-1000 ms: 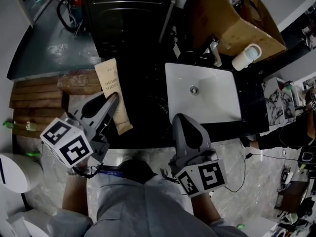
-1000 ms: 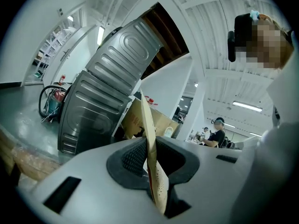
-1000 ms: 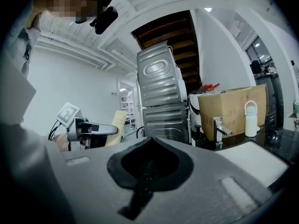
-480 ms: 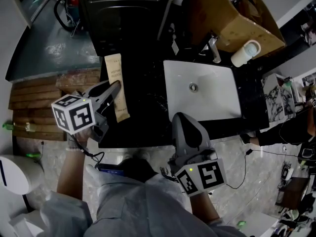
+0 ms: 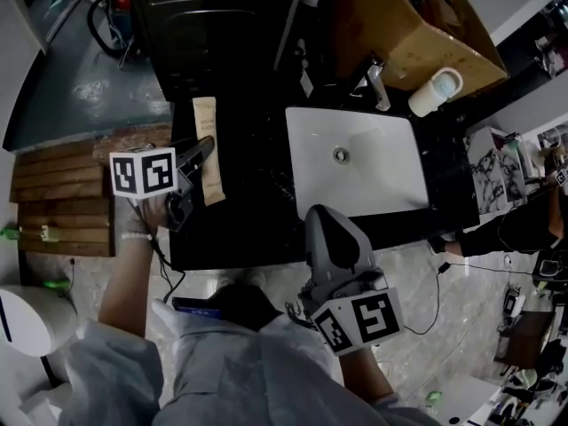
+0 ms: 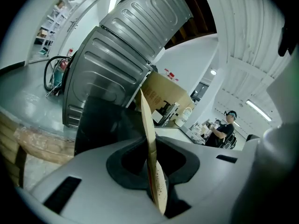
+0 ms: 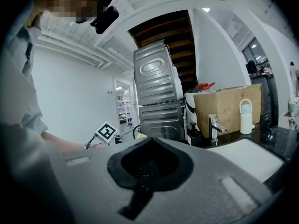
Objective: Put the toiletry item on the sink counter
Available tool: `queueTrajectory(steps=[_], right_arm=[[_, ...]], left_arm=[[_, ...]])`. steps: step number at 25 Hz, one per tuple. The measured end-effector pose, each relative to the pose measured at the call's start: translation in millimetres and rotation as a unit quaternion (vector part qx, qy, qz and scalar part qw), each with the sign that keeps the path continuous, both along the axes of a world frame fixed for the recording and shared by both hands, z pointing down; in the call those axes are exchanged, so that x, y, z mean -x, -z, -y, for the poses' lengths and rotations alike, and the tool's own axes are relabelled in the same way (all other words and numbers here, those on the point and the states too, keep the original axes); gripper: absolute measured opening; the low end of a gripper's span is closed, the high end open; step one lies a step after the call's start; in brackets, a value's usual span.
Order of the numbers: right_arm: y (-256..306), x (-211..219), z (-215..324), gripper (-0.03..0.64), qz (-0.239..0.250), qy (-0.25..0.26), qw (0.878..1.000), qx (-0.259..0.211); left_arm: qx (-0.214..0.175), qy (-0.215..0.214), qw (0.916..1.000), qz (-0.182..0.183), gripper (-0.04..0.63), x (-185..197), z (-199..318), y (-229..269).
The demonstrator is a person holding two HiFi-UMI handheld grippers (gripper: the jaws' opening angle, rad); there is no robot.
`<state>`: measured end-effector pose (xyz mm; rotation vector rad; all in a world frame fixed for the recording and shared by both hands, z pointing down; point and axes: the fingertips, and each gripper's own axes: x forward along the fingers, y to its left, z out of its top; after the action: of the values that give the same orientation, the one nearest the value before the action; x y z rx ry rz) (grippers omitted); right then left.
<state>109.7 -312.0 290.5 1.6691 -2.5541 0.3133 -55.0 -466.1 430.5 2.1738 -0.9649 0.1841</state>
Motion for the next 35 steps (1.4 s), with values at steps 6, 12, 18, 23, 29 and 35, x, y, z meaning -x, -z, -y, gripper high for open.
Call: queueTrajectory(steps=[6, 12, 18, 23, 29, 35], right_arm=[[-4, -1, 0, -0.003, 0.0, -0.003, 1.0, 0.005], [-9, -1, 2, -0.003, 0.001, -0.005, 1.0, 0.013], [-10, 5, 3, -0.003, 0.0, 0.0, 1.0, 0.015], [-9, 9, 3, -0.003, 0.001, 0.002, 1.0, 0.015], [-9, 5, 1, -0.003, 0.001, -0.002, 1.0, 0.016], [-7, 5, -4, -0.003, 0.0, -0.001, 1.0, 0.014]], left_arm=[[0.028, 0.006, 0.9996, 0.007, 0.058, -3, 16, -24], [0.053, 0.003, 0.9985, 0.01, 0.058, -1, 22, -38], [0.046, -0.018, 0.9951, 0.085, 0.062, -5, 25, -46], [0.039, -0.037, 0.988, 0.145, 0.071, -10, 25, -51], [0.013, -0.042, 0.977, 0.209, 0.097, -10, 25, -52], [0.001, -0.033, 0.9769, 0.211, 0.184, -8, 25, -48]])
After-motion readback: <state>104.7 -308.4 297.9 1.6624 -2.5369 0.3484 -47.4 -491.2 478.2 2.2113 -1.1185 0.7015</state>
